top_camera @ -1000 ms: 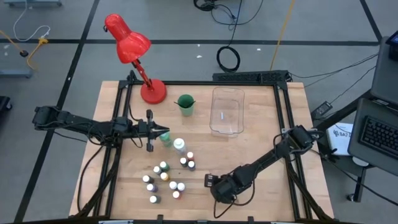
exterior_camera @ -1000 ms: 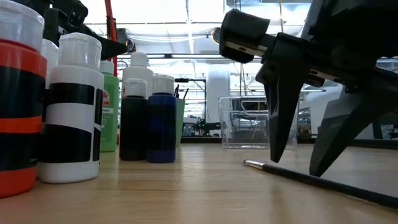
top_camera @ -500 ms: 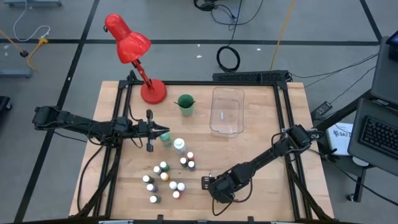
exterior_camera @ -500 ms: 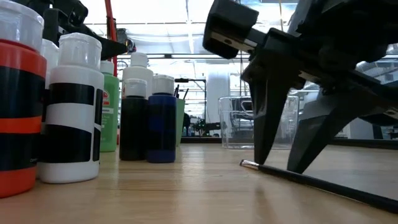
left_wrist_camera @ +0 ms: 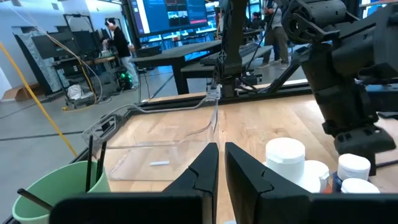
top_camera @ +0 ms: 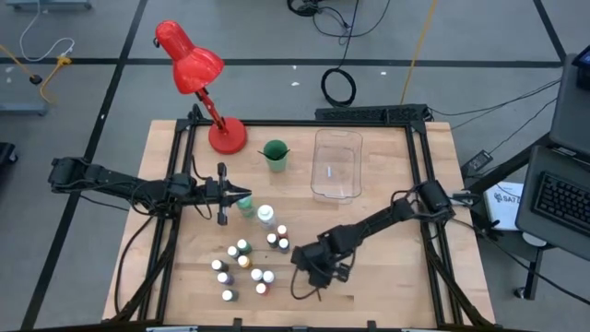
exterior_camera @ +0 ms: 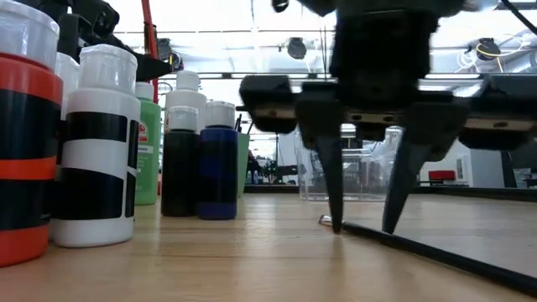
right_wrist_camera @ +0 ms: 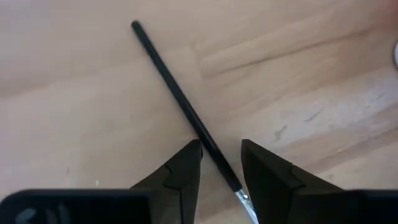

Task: Pick & Place Paint Supplies
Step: Put the silver paintbrush into the green cup

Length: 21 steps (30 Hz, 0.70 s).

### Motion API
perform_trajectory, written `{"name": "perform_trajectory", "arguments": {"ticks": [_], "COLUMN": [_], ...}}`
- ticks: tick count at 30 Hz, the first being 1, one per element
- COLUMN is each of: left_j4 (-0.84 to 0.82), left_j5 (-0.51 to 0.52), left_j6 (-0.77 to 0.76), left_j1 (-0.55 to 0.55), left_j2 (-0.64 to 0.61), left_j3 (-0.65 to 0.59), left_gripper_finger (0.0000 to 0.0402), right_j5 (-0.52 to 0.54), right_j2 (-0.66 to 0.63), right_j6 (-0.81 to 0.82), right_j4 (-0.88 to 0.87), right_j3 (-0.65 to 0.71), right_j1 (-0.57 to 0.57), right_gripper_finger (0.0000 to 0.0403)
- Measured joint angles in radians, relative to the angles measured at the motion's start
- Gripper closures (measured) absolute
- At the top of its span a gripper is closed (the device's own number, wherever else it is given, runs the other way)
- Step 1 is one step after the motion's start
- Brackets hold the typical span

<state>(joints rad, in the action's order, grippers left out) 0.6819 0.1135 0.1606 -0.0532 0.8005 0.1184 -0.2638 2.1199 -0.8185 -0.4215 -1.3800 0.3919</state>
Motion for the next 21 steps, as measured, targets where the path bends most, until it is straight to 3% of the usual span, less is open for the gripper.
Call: {"name": "perform_trajectory", "arguments": {"ticks": [5,13,21], "left_j4": [0.0,0.001,0.001], "left_j5": [0.0,0.0,0.0], "left_j6": [0.0,0.0,-0.032], "left_j1": [0.0,0.0,0.0], "left_j2": [0.0,0.0,0.0], "left_j3": [0.0,0.0,0.0], "left_gripper_finger": [0.0369,0.0369,0.0369], "right_j5": [-0.043,0.001,0.014], "right_j2": [0.074,0.082,0.075], "right_j6": [0.056,0.305,0.513], "right_j4": [-0.024,-0.064,-0.012], "right_j3": [-0.004,-0.004,0.049], "right_j1": [-0.01,-0.031,-0.035], "right_gripper_finger": [0.0312,0.0392,0.0393]}}
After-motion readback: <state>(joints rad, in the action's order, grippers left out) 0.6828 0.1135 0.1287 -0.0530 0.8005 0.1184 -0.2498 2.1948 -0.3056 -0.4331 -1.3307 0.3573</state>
